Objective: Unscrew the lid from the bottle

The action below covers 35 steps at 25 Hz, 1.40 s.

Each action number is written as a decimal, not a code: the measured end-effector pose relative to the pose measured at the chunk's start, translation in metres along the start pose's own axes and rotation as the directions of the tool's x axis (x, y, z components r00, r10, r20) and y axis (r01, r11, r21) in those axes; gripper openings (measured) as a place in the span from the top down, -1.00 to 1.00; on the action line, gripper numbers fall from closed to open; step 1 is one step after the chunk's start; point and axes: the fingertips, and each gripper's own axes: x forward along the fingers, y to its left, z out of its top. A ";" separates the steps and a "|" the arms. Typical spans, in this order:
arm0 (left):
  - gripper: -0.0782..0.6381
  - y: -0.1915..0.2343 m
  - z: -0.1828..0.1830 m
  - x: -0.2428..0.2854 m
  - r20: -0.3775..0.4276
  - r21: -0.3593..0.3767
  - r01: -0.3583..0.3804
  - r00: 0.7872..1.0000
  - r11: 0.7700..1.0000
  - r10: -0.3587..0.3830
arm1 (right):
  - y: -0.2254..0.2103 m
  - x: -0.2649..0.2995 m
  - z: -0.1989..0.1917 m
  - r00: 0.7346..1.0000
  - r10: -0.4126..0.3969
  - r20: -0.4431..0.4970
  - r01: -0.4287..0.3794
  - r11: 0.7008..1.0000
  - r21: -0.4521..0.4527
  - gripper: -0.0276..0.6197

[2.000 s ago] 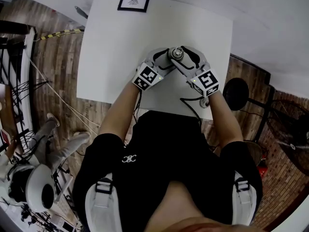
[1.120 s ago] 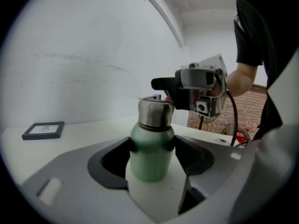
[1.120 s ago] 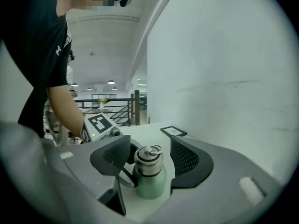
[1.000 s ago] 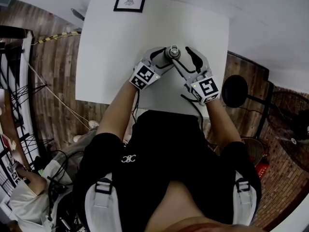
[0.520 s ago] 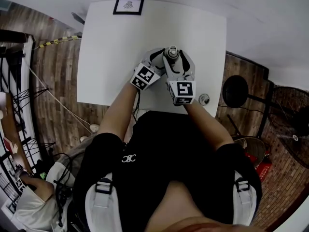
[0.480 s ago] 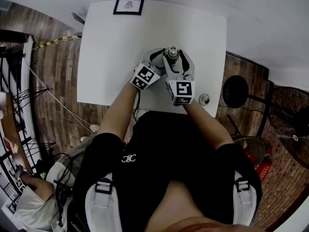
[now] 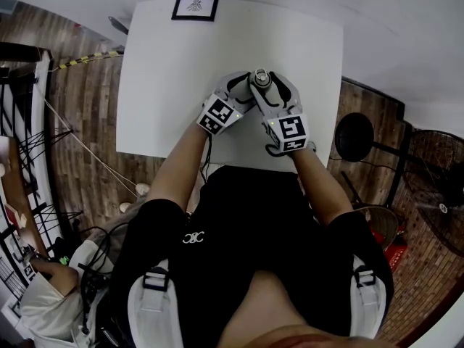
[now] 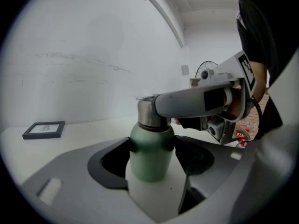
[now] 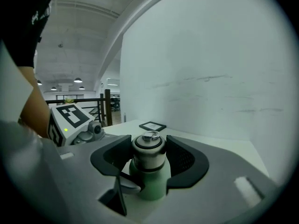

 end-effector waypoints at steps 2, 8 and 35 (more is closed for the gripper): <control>-0.21 0.000 0.002 -0.002 0.003 -0.007 0.004 1.000 1.000 -0.004 | 0.002 0.001 0.003 0.995 0.104 -0.009 -0.104 0.994 -0.019 0.18; -0.21 -0.005 0.005 -0.004 0.006 0.010 0.011 1.000 1.000 -0.011 | 0.008 -0.006 0.003 0.880 0.463 -0.104 -0.474 0.871 -0.132 0.19; -0.21 -0.001 0.000 -0.001 -0.007 0.010 0.000 1.000 1.000 0.000 | 0.004 -0.001 0.003 0.997 -0.067 0.027 0.067 0.998 0.012 0.16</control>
